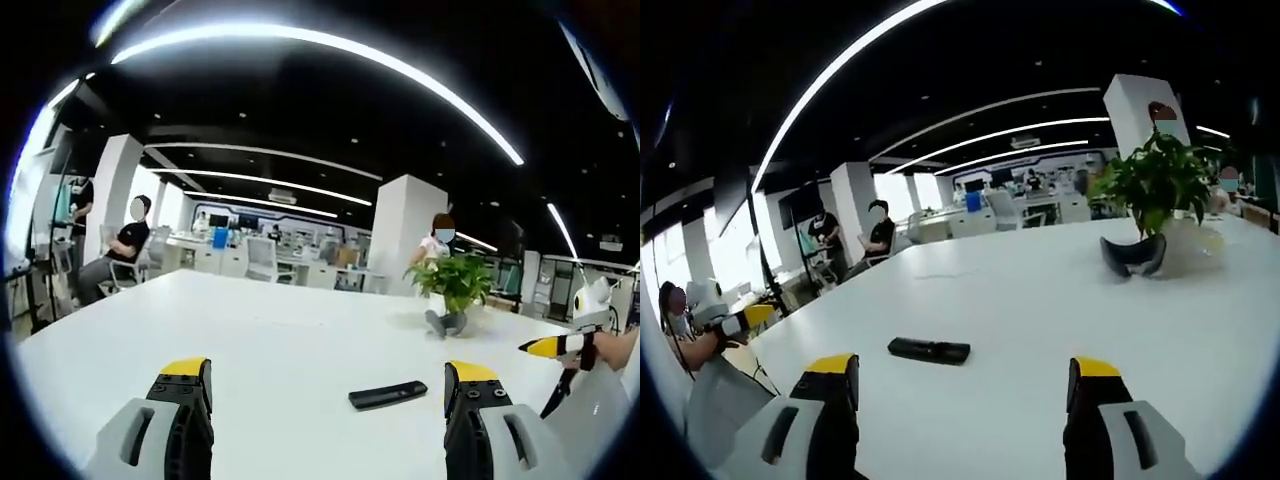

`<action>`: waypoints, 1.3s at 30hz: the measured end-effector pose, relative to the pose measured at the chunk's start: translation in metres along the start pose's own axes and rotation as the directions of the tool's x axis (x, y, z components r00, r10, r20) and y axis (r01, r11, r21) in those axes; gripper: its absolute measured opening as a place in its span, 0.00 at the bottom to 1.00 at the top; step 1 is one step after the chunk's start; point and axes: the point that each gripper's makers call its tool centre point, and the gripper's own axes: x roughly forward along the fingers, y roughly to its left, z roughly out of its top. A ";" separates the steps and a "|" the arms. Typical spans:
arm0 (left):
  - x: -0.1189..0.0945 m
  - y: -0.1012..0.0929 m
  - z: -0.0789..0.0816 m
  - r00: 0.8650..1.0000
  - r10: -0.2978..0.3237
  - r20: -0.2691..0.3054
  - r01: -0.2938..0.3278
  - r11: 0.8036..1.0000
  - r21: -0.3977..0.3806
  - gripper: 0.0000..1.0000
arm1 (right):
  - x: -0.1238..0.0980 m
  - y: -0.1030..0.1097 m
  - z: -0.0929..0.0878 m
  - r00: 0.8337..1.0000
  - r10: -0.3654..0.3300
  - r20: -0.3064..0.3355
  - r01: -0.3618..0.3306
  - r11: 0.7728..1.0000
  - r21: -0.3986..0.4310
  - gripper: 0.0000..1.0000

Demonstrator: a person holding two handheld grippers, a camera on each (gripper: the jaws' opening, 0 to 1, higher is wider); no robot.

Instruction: Press the specified remote control buttons in sequence, fully releasing each button before pressing the next.

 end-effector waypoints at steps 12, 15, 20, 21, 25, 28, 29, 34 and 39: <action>-0.001 0.003 -0.001 1.000 0.005 -0.008 -0.005 1.000 -0.006 1.00 | -0.001 -0.001 0.001 1.000 -0.024 -0.004 0.024 0.999 -0.031 0.85; -0.002 0.005 0.000 1.000 0.012 -0.003 -0.012 1.000 -0.012 1.00 | -0.001 0.000 0.001 1.000 -0.016 -0.004 0.016 0.999 -0.030 0.86; -0.002 0.006 0.000 1.000 0.016 -0.001 -0.016 1.000 -0.011 1.00 | 0.001 0.005 -0.002 1.000 0.001 -0.024 -0.002 0.999 -0.048 0.86; -0.002 0.006 0.001 1.000 0.017 0.002 -0.017 1.000 -0.011 1.00 | 0.002 0.007 -0.003 1.000 0.004 -0.031 -0.006 0.998 -0.056 0.86; -0.002 0.006 0.000 1.000 0.012 -0.001 -0.012 1.000 -0.015 1.00 | 0.001 0.006 -0.004 0.999 -0.003 -0.035 0.000 0.997 -0.073 0.86; -0.002 0.005 0.000 1.000 0.013 -0.003 -0.013 1.000 -0.011 1.00 | 0.001 0.004 -0.004 0.999 -0.010 -0.034 0.008 0.997 -0.071 0.85; -0.003 0.006 0.000 1.000 0.014 -0.003 -0.014 1.000 -0.011 1.00 | 0.001 0.004 -0.004 0.999 -0.011 -0.034 0.009 0.998 -0.069 0.85; -0.003 0.007 0.002 1.000 0.020 0.004 -0.020 1.000 -0.012 1.00 | 0.000 -0.003 -0.006 0.998 -0.048 -0.045 0.044 0.996 -0.073 0.86; -0.002 0.007 0.002 1.000 0.022 0.006 -0.022 1.000 -0.018 1.00 | -0.002 -0.009 -0.002 0.996 -0.081 -0.025 0.079 0.994 -0.073 0.86</action>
